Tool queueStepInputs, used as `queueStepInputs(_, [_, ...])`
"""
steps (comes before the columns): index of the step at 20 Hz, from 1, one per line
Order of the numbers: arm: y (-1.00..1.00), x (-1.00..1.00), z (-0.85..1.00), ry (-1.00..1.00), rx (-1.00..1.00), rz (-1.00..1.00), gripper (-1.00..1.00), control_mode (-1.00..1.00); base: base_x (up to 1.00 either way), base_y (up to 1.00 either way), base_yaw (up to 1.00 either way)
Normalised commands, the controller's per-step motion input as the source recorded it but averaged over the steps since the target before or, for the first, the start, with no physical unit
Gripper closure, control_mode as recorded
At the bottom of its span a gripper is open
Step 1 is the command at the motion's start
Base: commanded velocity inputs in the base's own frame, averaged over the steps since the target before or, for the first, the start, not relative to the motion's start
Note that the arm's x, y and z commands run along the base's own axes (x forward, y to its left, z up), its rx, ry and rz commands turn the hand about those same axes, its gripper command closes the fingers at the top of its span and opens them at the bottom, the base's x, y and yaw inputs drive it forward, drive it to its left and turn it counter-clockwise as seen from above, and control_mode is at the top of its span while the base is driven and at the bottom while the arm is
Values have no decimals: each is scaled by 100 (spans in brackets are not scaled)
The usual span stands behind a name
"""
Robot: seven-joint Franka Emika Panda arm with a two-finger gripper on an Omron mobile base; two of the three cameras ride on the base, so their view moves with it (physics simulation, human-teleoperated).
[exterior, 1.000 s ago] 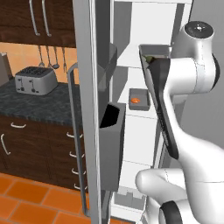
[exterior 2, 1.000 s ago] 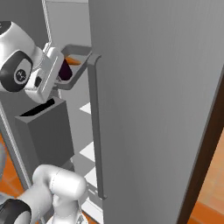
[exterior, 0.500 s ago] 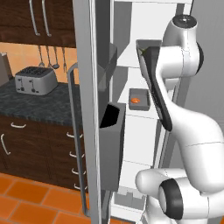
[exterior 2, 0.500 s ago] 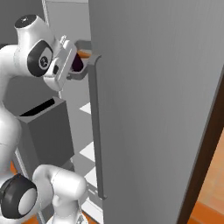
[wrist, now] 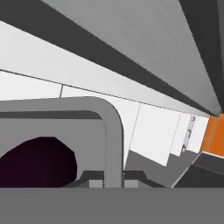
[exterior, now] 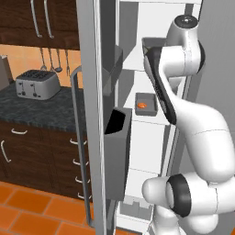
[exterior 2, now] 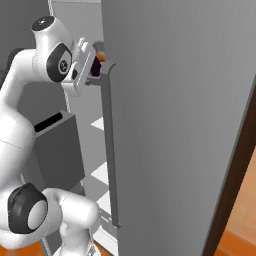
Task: Take the meat container that has the shrimp and place it on the second highest rack of the freezer. Then take the vegetable container that has the carrot and eggplant and place it on the highest rack of the freezer.
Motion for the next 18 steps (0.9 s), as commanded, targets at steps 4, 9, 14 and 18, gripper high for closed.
queueStepInputs(4, [0,76,1,0,0,-4,100,-100,0,0,0])
queueStepInputs(9, [-5,69,-1,0,0,-2,100,-100,0,0,0])
queueStepInputs(14, [-7,49,-19,0,0,0,100,-100,0,0,0])
queueStepInputs(18, [-10,48,-13,0,0,0,100,-100,0,0,0])
